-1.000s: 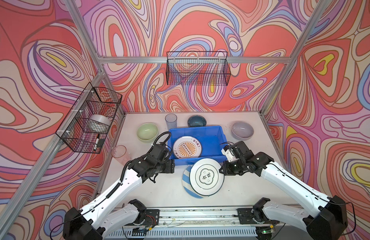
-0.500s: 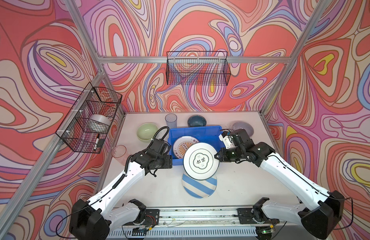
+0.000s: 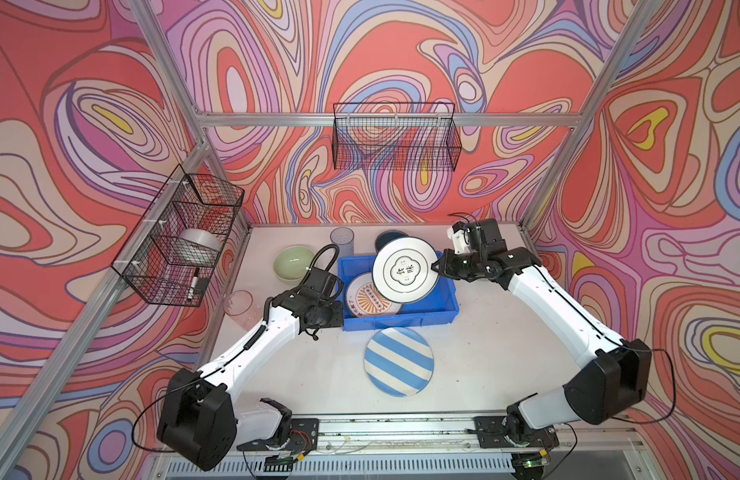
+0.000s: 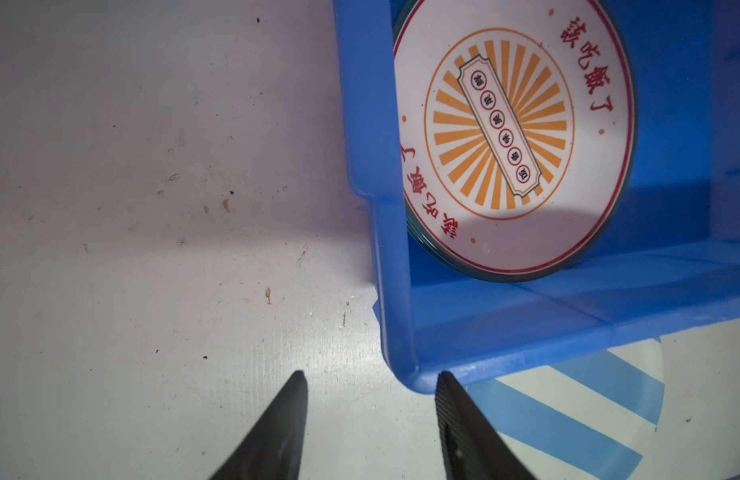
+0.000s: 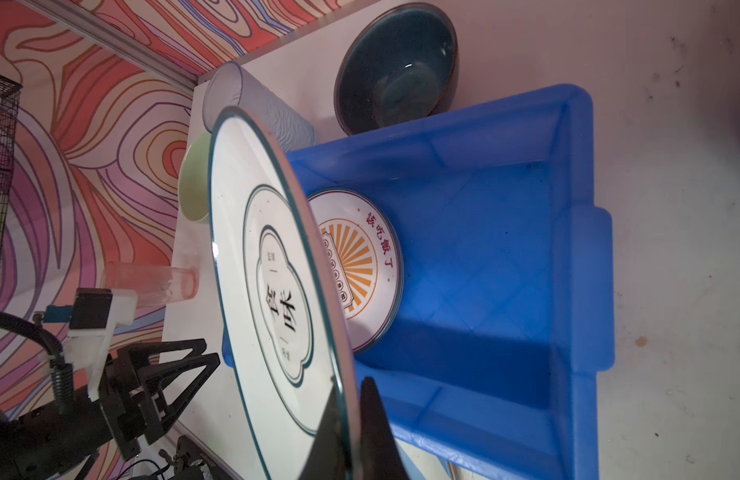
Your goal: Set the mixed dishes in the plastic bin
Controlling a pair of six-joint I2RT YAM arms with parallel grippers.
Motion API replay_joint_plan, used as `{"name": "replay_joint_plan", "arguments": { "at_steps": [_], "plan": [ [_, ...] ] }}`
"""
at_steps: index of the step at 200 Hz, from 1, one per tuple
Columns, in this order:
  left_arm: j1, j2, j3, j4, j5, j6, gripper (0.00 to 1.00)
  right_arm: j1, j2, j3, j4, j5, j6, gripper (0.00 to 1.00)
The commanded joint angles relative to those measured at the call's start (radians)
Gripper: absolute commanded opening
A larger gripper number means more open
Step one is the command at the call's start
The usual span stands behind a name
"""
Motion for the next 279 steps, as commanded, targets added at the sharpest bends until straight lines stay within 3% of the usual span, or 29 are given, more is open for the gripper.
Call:
{"name": "replay_joint_plan", "arguments": {
  "at_steps": [1,91,279],
  "plan": [
    [0.008,0.016,0.029,0.032,0.017,0.006,0.5,0.001,0.052,0.035,0.039,0.045,-0.023,0.0],
    [0.015,0.102,0.06,0.055,0.05,0.01,0.4,0.001,0.152,-0.015,0.114,0.067,-0.022,0.0],
    [0.019,0.155,0.077,0.052,0.096,0.003,0.27,0.057,0.357,-0.029,0.218,-0.051,0.004,0.0]
  ]
}}
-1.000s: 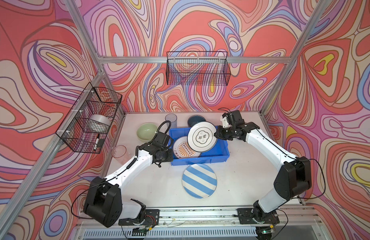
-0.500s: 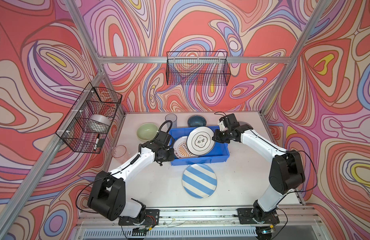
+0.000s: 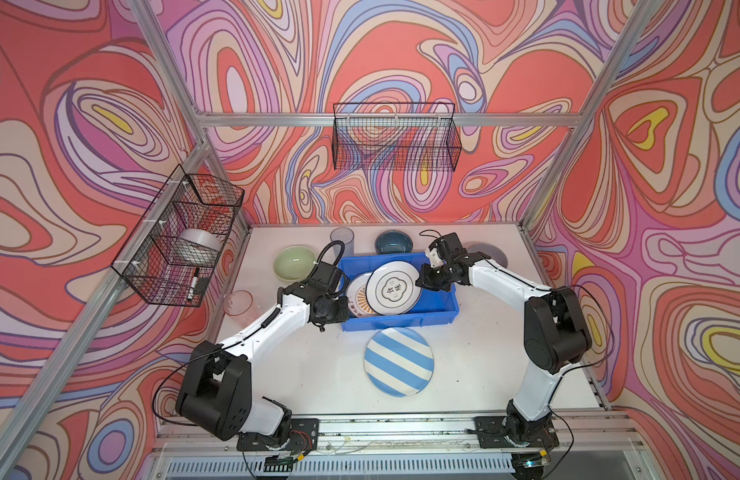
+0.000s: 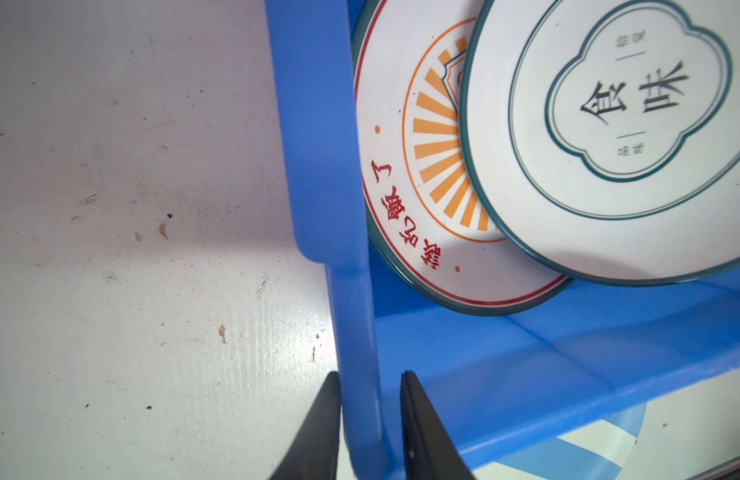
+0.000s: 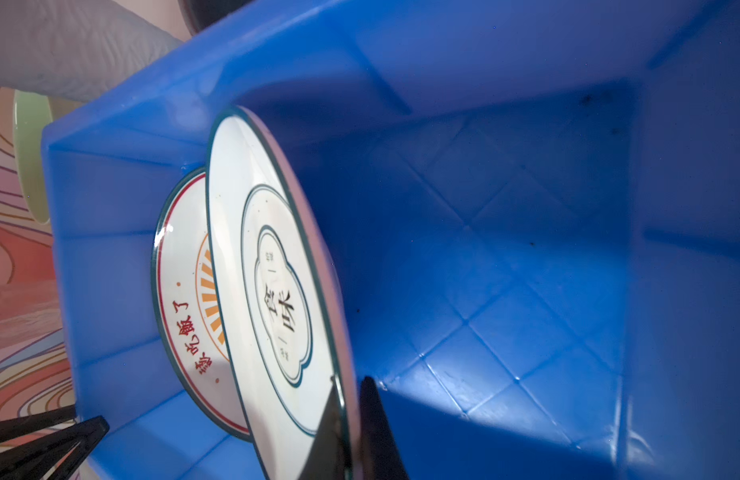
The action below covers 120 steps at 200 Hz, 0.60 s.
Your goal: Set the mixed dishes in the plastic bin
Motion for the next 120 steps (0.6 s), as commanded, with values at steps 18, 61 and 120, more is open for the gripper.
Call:
{"name": "replay_joint_plan", "arguments": {
  "at_steps": [18,61,120],
  "plan": [
    [0.005,0.011,0.028,0.0,0.018,0.003,0.26,0.043,0.051,0.029,0.039,-0.03,-0.004,0.0],
    [0.006,0.002,0.025,-0.006,0.014,0.005,0.25,0.072,0.088,0.039,0.043,-0.034,-0.003,0.0],
    [0.006,-0.008,0.013,-0.003,0.015,0.0,0.23,0.105,0.126,0.061,0.026,0.0,0.0,0.05]
  ]
}}
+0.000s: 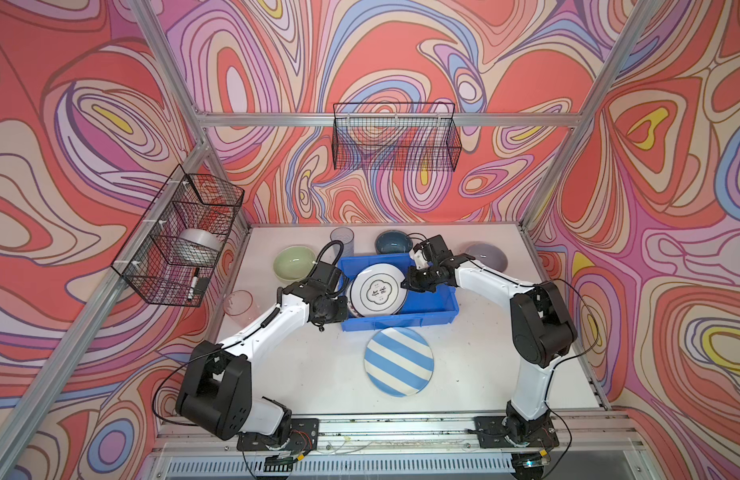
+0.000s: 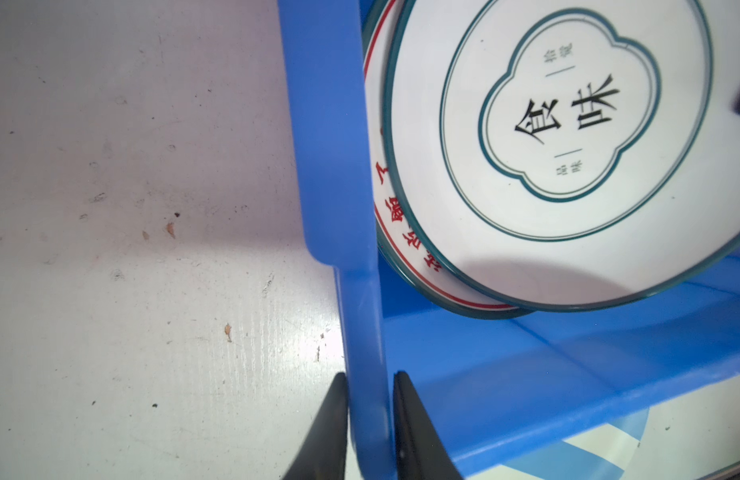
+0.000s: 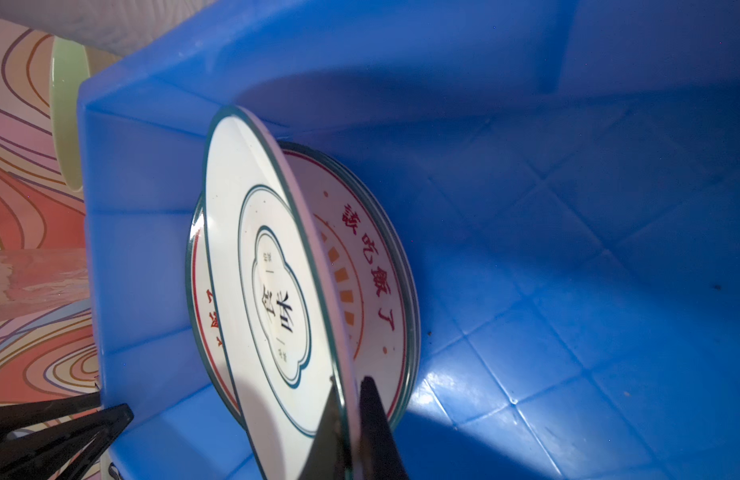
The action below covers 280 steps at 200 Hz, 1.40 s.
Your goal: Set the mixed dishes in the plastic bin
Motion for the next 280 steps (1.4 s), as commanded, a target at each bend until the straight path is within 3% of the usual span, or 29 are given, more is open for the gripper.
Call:
{"name": "replay_joint_plan", "arguments": {
  "at_steps": [1,120,193,280],
  "plan": [
    [0.001,-0.008,0.013,-0.002,0.016,0.001,0.23,0.035,0.051,0.014,-0.03,0.047,-0.013,0.05],
    [0.002,-0.015,0.026,-0.008,0.024,0.005,0.23,0.07,0.075,0.037,-0.067,0.118,-0.034,0.23],
    [0.002,-0.019,0.041,-0.016,0.01,0.005,0.23,0.101,0.097,0.049,-0.078,0.133,-0.035,0.27],
    [0.006,-0.023,0.047,-0.021,0.014,0.006,0.23,0.119,0.097,0.073,-0.1,0.156,-0.049,0.43]
  ]
}}
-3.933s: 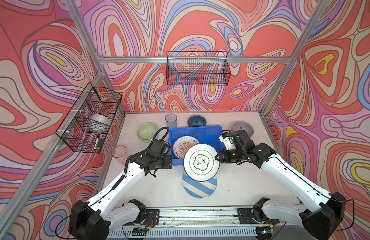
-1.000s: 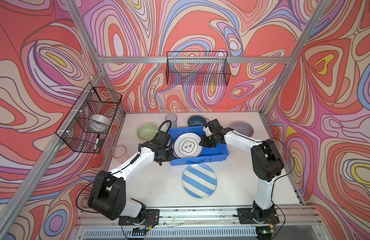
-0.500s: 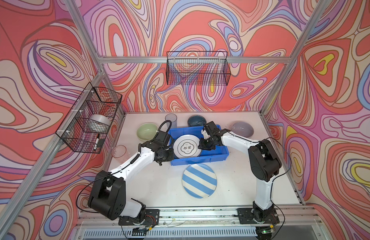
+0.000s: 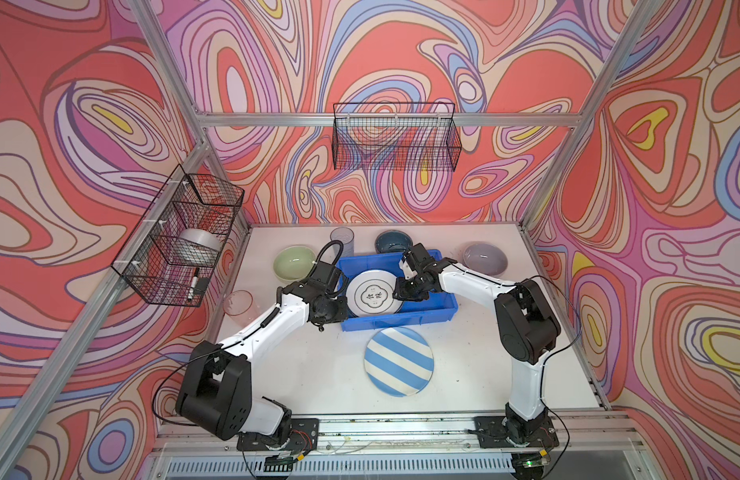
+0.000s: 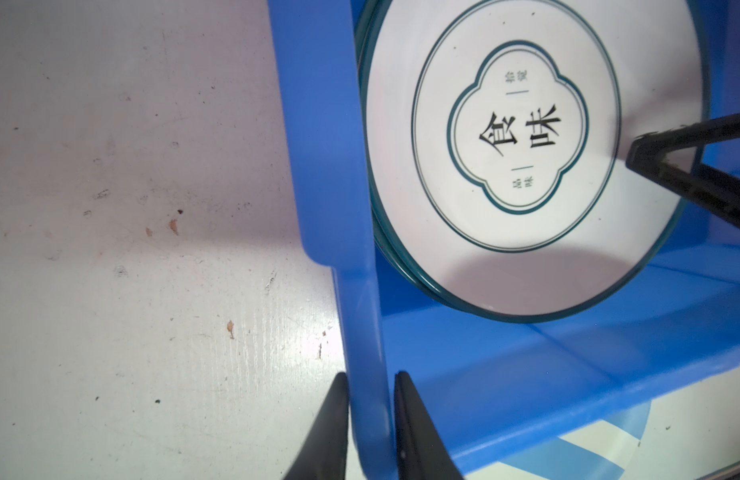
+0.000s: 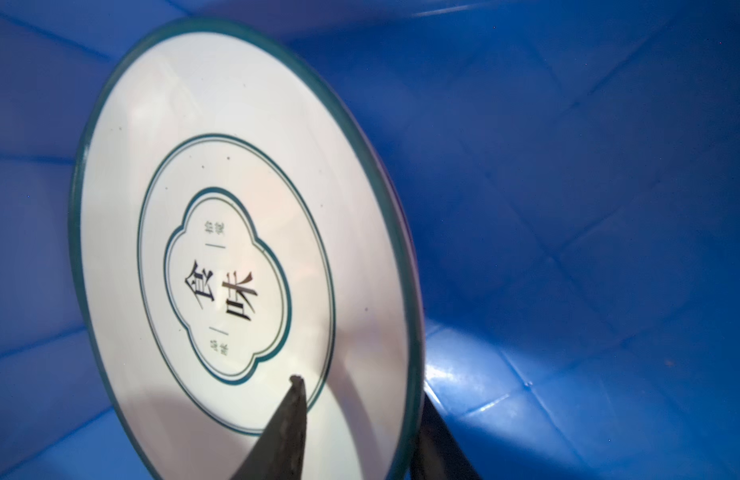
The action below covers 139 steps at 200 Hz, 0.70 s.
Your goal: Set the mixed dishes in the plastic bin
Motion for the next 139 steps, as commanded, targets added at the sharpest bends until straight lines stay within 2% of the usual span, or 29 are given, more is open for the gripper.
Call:
{"name": "replay_joint_plan", "arguments": {
  "at_steps": [1,66,99,139],
  "plan": [
    [0.004,-0.022,0.043,-0.008,0.015,0.006,0.23,0.02,0.027,0.03,-0.007,-0.003,-0.014,0.43],
    [0.005,-0.021,0.059,-0.017,0.02,0.008,0.23,0.037,0.061,0.068,-0.033,-0.018,-0.025,0.45],
    [0.006,-0.029,0.069,-0.032,0.011,0.014,0.23,0.037,0.031,0.068,-0.058,0.043,-0.029,0.46],
    [0.008,-0.062,0.078,-0.065,0.004,0.027,0.37,0.036,-0.074,0.059,-0.073,0.107,-0.034,0.53]
  ]
}}
